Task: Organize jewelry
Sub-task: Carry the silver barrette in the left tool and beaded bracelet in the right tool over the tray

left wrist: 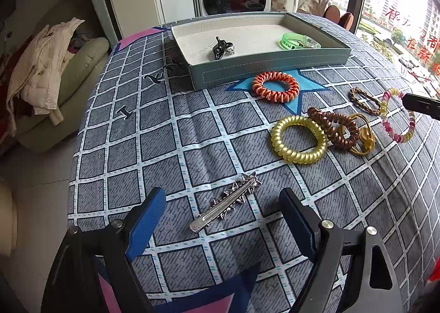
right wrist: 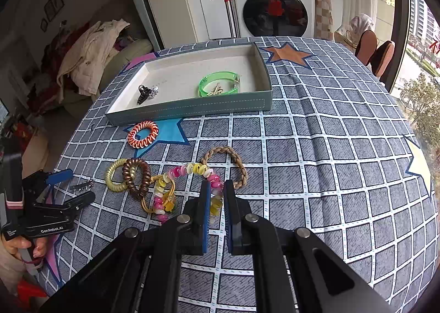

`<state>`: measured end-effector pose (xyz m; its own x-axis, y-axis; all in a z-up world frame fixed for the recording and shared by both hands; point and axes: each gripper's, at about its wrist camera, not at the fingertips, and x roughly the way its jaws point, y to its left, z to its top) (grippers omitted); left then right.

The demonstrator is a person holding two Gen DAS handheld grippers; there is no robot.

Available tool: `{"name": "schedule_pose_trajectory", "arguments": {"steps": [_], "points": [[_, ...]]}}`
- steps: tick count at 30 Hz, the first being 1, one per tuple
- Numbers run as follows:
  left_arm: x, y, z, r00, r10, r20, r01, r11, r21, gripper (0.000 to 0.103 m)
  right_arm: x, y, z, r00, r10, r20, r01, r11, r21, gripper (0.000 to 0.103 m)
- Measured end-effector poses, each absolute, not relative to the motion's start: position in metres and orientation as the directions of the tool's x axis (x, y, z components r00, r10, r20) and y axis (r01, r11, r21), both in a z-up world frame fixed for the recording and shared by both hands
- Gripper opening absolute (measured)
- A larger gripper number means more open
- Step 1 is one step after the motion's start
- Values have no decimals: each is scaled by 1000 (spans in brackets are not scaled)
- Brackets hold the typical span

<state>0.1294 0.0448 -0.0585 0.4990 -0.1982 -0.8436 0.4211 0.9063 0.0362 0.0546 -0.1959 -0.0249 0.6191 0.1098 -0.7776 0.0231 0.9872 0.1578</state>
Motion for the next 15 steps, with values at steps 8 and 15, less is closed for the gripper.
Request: {"name": "schedule_pose_trajectory", "arguments": {"steps": [8, 15], "points": [[137, 59, -58, 432, -304, -849, 501, 864, -54, 68, 54, -193, -23, 620, 106, -777, 24, 988, 154, 10], [131, 55, -55, 398, -342, -851, 508, 855, -106, 42, 52, -187, -20, 626, 112, -772, 11, 988, 152, 10]]}}
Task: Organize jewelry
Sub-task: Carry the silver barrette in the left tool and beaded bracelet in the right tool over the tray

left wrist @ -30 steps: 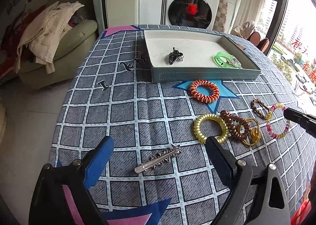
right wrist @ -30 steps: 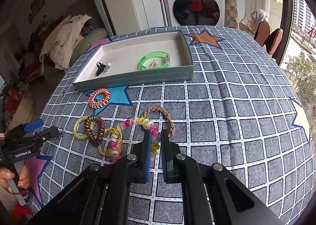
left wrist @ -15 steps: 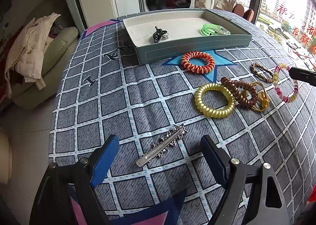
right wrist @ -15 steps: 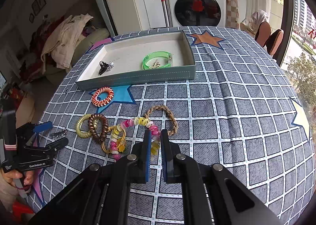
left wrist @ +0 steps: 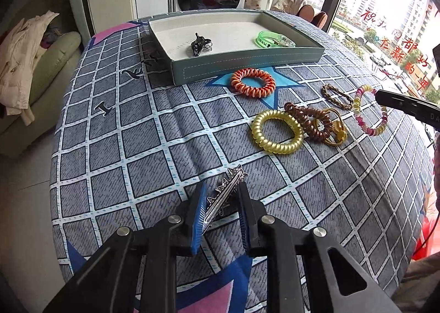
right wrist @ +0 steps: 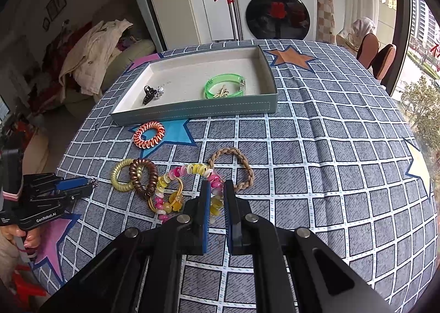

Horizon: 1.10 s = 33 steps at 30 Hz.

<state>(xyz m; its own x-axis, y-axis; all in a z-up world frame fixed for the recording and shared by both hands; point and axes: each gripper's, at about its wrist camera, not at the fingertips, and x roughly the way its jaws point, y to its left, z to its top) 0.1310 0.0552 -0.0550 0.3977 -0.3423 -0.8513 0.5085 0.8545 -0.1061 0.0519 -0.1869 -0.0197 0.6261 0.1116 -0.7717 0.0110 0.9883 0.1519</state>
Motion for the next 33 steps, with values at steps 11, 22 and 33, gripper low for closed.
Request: {"name": "schedule_pose_trajectory", "arguments": {"steps": [11, 22, 33], "points": [[131, 47, -22, 458, -371, -808, 440, 884, -157, 42, 58, -191, -9, 641, 136, -755, 7, 983, 182, 10], [174, 17, 8, 513, -363, -778, 396, 904, -160, 42, 98, -193, 14, 660, 149, -736, -21, 983, 180, 10], [250, -24, 34, 559, -354, -750, 387, 911, -141, 42, 178, -210, 29, 660, 177, -731, 11, 970, 244, 10]]}}
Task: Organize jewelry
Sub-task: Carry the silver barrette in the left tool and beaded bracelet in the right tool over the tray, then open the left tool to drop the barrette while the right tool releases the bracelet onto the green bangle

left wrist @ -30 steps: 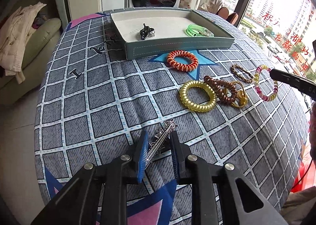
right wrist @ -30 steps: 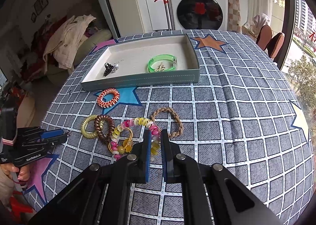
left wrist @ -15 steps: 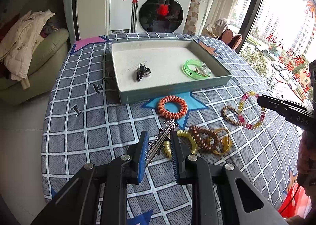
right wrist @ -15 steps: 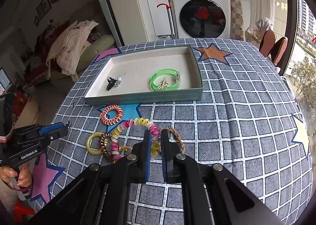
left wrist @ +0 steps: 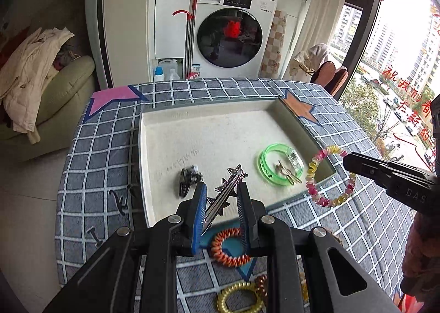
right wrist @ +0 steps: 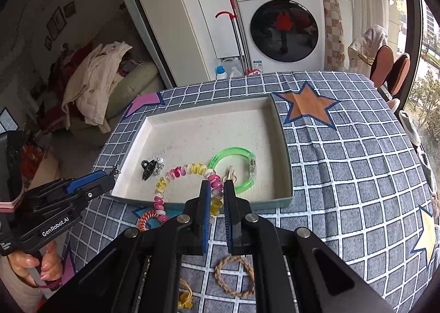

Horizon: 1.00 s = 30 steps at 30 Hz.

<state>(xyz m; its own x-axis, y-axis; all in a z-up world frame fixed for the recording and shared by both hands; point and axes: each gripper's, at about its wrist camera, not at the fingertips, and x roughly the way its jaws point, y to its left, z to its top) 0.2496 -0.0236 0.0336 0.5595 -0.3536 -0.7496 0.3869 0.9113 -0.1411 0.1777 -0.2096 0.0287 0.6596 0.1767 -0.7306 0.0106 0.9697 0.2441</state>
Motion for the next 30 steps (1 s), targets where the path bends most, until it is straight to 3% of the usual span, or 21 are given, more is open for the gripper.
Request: {"name": "schedule_pose_trajectory", "arguments": {"steps": [13, 30], "points": [[329, -60, -2, 555, -276, -785, 321, 941, -104, 42, 258, -226, -7, 623, 114, -774, 152, 953, 262, 10], [337, -81, -36, 567, -164, -807, 345, 937, 52, 42, 277, -237, -46, 580, 106, -808, 224, 933, 283, 11]]}}
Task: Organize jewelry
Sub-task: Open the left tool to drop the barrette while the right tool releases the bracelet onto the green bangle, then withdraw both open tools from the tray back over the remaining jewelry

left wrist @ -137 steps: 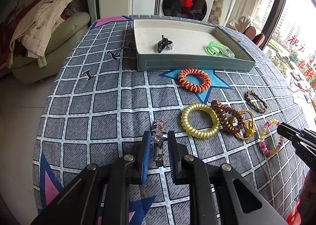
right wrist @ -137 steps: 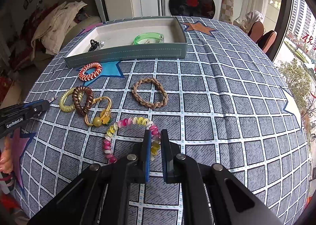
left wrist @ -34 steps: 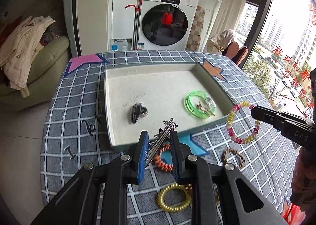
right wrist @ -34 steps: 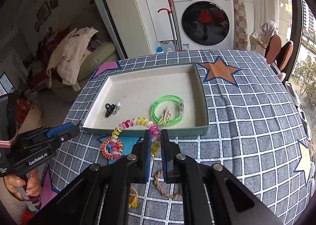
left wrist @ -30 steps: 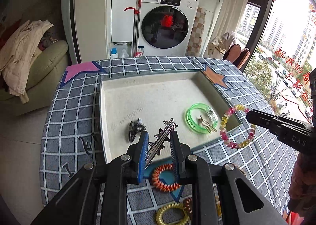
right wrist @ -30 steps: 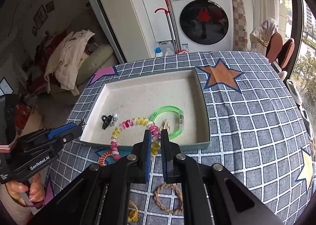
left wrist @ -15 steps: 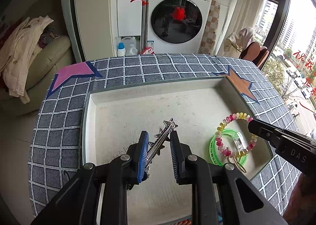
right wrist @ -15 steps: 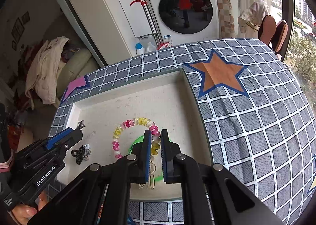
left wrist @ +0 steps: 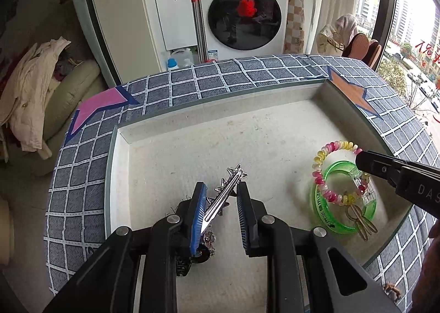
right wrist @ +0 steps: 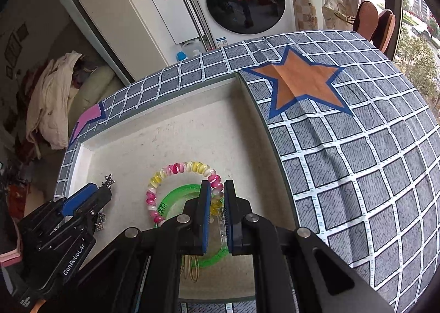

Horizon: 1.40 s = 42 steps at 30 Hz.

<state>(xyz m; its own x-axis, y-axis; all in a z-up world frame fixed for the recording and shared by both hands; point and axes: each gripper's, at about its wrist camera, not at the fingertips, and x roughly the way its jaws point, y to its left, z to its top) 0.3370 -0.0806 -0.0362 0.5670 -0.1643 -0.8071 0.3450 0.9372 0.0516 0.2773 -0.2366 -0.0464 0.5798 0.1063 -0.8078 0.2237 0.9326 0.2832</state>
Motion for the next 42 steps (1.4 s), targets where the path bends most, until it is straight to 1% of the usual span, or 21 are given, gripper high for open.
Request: {"name": "schedule_pose_trajectory", "arguments": {"steps": [4, 5, 6, 7, 8, 9, 14, 15, 16, 17, 18, 23, 25, 27, 29, 31, 32, 37, 42], "points": [[336, -80, -37, 574, -146, -806, 333, 940, 67, 42, 277, -238, -47, 579, 121, -806, 215, 931, 294, 11], [335, -80, -36, 574, -146, -806, 330, 942, 65, 42, 277, -238, -47, 580, 132, -804, 210, 929, 304, 15], [335, -79, -36, 575, -148, -805, 328, 943, 61, 42, 277, -238, -46, 583, 139, -801, 208, 927, 312, 23], [335, -78, -35, 575, -149, -805, 326, 944, 58, 42, 276, -238, -45, 590, 137, -796, 208, 927, 313, 28], [335, -78, -34, 575, -150, -805, 325, 944, 56, 42, 274, -238, -43, 599, 134, -790, 206, 927, 313, 39], [334, -78, -33, 576, -149, -804, 323, 945, 56, 42, 273, -237, -40, 606, 133, -784, 204, 927, 314, 43], [331, -74, -24, 597, -159, -787, 311, 949, 44, 42, 260, -237, -26, 636, 134, -760, 193, 926, 325, 44], [330, -73, -22, 600, -164, -783, 311, 950, 40, 50, 256, -236, -23, 642, 134, -755, 187, 928, 323, 45], [330, -73, -20, 602, -166, -781, 310, 950, 37, 67, 252, -235, -20, 648, 134, -750, 180, 930, 321, 46], [328, -72, -18, 609, -165, -776, 304, 952, 36, 98, 248, -234, -18, 652, 134, -746, 176, 931, 321, 47], [326, -71, -16, 628, -167, -760, 296, 955, 34, 103, 245, -234, -16, 655, 138, -743, 173, 930, 325, 47], [315, -69, -5, 634, -174, -754, 303, 952, 34, 103, 226, -234, -8, 664, 161, -730, 159, 923, 349, 48], [307, -64, 3, 649, -177, -740, 303, 952, 39, 103, 219, -233, -6, 665, 170, -727, 151, 923, 354, 52], [297, -58, 10, 662, -179, -728, 301, 953, 40, 103, 213, -233, -4, 666, 186, -723, 139, 921, 365, 62], [284, -50, 16, 676, -181, -714, 297, 954, 39, 103, 204, -232, -3, 668, 194, -719, 129, 921, 368, 69], [271, -41, 19, 683, -183, -707, 301, 953, 43, 103, 195, -231, -4, 667, 199, -718, 122, 921, 369, 79], [264, -37, 20, 685, -181, -706, 301, 952, 48, 103, 190, -230, -5, 667, 201, -717, 120, 921, 370, 82], [228, -15, 12, 681, -156, -715, 281, 958, 59, 103, 164, -226, -10, 654, 207, -727, 97, 931, 353, 82], [202, 6, -7, 648, -145, -748, 243, 970, 23, 103, 138, -220, -18, 630, 199, -751, 79, 945, 316, 82]]}}
